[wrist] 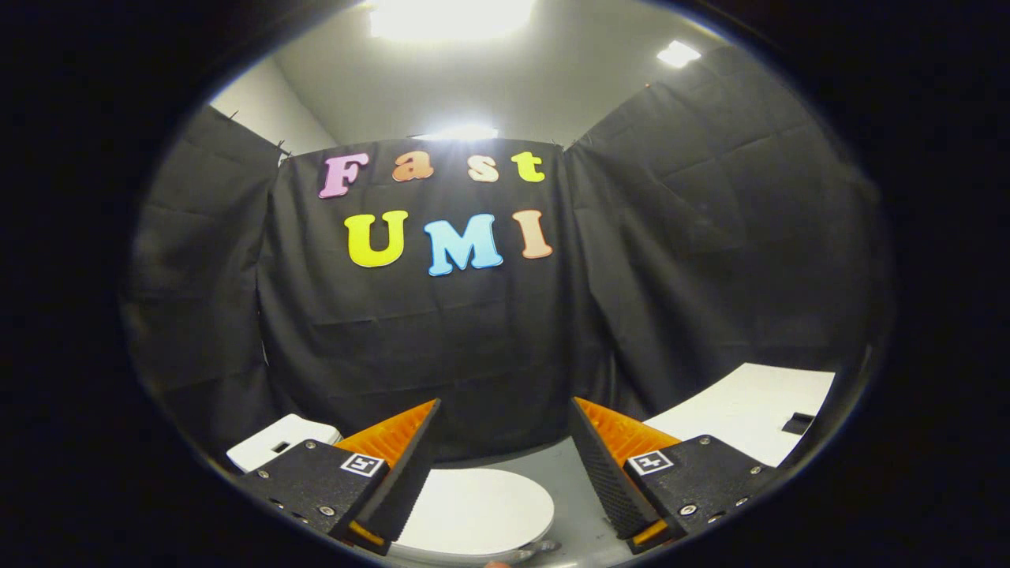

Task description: Open the toilet lid.

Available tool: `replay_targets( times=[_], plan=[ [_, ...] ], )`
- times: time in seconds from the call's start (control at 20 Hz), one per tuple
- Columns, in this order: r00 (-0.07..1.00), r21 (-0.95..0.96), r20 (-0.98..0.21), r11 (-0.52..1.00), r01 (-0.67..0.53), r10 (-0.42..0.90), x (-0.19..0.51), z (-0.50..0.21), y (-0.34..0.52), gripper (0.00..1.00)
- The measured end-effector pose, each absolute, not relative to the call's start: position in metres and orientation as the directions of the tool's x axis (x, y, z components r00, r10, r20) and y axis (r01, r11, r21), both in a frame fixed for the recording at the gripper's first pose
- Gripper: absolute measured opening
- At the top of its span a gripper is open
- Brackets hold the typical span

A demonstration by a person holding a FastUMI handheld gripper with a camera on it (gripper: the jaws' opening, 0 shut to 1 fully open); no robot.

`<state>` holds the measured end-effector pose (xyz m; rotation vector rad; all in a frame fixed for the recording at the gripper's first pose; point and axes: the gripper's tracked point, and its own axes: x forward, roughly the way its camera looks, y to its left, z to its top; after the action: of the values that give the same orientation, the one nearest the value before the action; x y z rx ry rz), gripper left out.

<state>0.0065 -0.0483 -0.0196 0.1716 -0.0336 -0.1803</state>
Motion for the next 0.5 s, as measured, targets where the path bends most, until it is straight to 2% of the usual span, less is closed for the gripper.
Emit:
replay_targets(
  times=[0.25, 0.5],
  plan=[
    [0.986, 0.394, -0.048, 0.904, 0.167, -0.161, 0.016, -0.059, -0.052, 0.96],
    [0.978, 0.472, -0.126, 0.857, 0.208, -0.168, 0.024, -0.103, -0.073, 0.96]
  ],
)
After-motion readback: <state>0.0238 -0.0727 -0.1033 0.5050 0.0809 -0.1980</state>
